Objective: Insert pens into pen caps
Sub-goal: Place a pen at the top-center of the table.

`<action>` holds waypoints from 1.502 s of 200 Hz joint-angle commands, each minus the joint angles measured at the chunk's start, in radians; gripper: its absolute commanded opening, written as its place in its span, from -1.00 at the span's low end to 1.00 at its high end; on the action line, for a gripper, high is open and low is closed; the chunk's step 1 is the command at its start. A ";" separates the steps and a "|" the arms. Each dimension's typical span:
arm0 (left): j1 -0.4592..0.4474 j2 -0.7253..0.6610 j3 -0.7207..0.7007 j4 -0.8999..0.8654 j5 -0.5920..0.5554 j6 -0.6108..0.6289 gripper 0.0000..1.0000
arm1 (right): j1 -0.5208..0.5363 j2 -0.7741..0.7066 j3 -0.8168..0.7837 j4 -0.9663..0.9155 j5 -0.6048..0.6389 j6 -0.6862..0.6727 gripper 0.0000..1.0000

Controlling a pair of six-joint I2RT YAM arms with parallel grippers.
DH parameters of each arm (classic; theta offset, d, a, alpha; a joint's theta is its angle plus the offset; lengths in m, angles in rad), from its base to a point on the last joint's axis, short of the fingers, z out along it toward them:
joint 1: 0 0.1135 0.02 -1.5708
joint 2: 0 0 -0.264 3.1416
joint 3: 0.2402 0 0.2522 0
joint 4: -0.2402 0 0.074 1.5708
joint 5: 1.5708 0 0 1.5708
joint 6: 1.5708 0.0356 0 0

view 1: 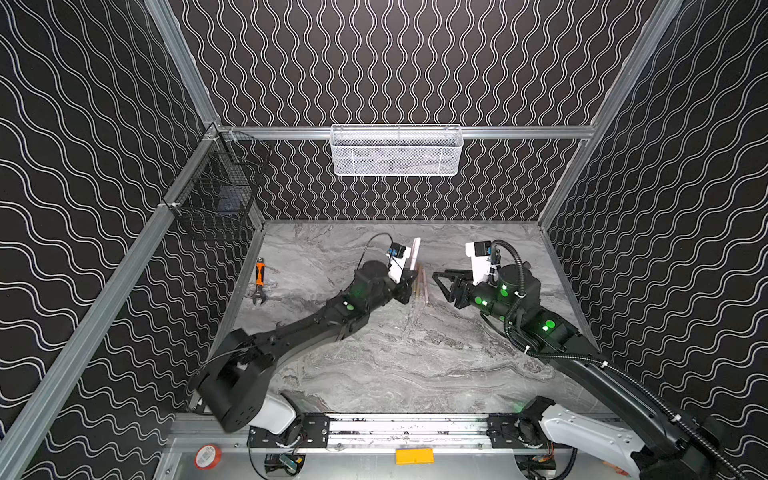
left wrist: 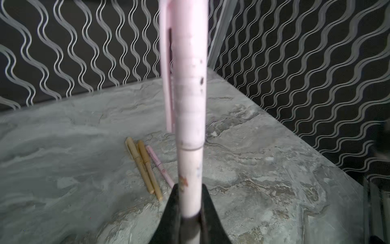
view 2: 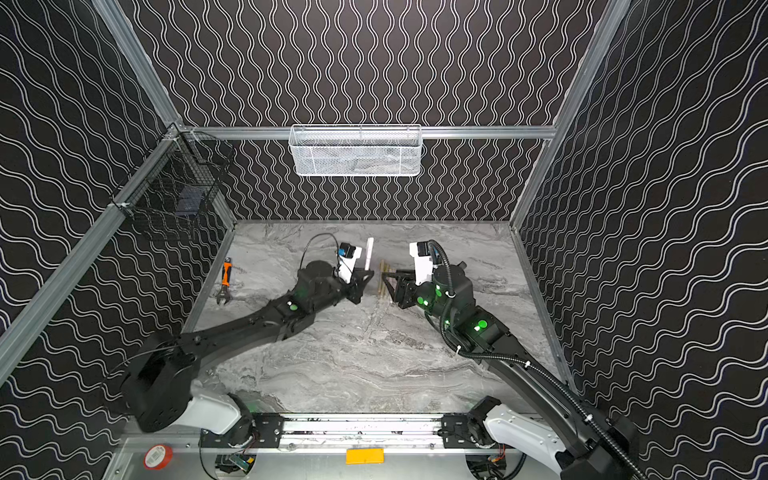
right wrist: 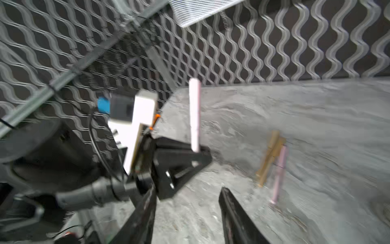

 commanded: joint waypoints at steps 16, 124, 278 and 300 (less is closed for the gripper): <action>0.047 0.148 0.107 -0.272 0.057 -0.085 -1.00 | -0.121 0.010 -0.098 -0.002 0.037 0.114 0.00; 0.086 0.507 0.402 -0.564 0.051 -0.142 -0.89 | -0.192 0.002 -0.217 0.048 -0.045 0.146 0.05; 0.095 0.514 0.501 -0.624 0.020 -0.152 -0.27 | -0.200 -0.014 -0.200 0.015 -0.048 0.120 0.07; 0.094 0.407 0.474 -0.628 -0.015 -0.105 -0.05 | -0.200 -0.013 -0.161 -0.010 -0.057 0.098 0.17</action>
